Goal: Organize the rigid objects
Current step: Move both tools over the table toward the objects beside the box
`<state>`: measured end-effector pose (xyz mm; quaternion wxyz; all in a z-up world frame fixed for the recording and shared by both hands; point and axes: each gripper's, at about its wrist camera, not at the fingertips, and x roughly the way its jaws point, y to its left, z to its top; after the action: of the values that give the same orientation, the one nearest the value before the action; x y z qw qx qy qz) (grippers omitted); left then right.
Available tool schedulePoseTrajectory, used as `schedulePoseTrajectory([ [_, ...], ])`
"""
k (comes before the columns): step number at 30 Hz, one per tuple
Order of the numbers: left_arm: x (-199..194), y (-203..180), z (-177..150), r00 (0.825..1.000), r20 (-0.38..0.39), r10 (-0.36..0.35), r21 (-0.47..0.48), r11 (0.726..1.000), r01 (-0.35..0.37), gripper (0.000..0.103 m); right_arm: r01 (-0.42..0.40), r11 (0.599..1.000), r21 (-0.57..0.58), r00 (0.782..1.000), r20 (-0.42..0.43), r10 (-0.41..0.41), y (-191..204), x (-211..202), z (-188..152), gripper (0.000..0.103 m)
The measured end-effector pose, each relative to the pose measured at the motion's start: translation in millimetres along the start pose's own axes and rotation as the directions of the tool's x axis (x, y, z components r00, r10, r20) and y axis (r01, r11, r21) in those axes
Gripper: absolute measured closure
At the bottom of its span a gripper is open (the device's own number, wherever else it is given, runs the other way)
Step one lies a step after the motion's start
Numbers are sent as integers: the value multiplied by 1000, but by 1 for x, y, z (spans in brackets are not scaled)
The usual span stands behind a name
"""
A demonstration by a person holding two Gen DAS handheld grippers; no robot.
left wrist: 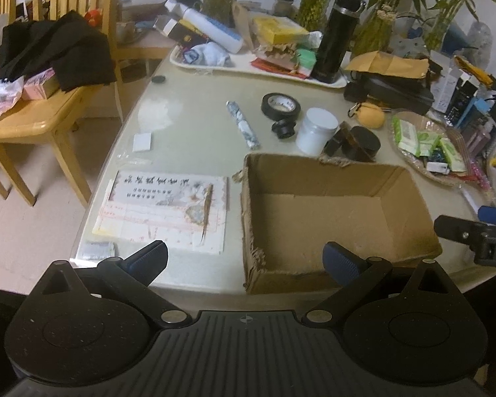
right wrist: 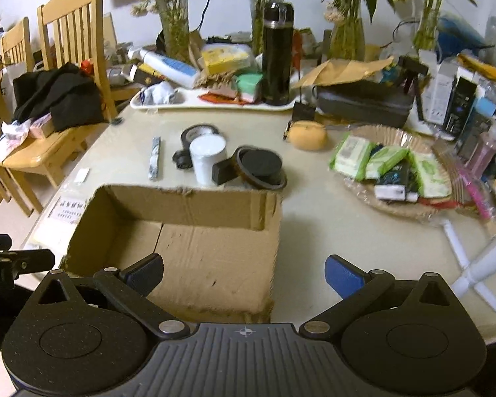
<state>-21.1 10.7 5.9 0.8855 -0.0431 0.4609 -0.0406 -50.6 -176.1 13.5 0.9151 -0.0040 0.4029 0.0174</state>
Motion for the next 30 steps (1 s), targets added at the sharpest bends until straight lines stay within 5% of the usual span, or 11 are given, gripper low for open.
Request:
schedulePoseTrajectory([
  [9, 0, -9, 8, 1000, 4, -21, 36, 999, 21, 1, 102, 991, -84, 992, 76, -96, 3, 0, 12, 0],
  [21, 4, -15, 34, 999, 38, -29, 78, 997, 26, 1, 195, 978, -78, 981, 31, -193, -11, 32, 28, 0],
  [30, 21, -20, 63, 998, 54, -41, 98, 995, 36, 1, 101, 995, -25, 994, -50, -102, -31, 53, 48, 0],
])
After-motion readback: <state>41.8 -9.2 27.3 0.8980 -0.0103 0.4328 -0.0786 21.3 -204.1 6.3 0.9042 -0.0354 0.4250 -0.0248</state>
